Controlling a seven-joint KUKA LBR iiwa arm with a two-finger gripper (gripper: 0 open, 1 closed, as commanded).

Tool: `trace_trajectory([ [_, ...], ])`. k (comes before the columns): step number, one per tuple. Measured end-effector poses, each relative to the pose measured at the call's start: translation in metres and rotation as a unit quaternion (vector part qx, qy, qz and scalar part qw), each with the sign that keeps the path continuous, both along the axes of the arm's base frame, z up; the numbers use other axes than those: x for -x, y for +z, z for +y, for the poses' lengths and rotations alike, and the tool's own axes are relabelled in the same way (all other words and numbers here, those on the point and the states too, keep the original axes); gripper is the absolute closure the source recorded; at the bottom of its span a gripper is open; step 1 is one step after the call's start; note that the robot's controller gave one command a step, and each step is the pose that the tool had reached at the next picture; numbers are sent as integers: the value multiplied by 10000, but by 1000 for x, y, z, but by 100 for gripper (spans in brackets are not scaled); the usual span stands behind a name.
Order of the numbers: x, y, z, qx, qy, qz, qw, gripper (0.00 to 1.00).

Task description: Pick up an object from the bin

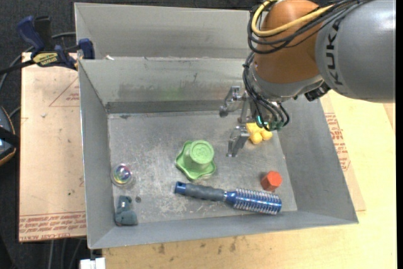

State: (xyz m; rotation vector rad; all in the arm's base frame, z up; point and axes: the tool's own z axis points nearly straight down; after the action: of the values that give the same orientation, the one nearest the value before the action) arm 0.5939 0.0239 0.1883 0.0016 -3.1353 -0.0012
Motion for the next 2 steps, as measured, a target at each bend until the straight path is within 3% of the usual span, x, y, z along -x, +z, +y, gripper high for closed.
trace_trajectory([
  [1,39,-95,4,-5,923,-43,9957,0],
  [2,79,-105,15,-2,1163,-145,9931,0],
])
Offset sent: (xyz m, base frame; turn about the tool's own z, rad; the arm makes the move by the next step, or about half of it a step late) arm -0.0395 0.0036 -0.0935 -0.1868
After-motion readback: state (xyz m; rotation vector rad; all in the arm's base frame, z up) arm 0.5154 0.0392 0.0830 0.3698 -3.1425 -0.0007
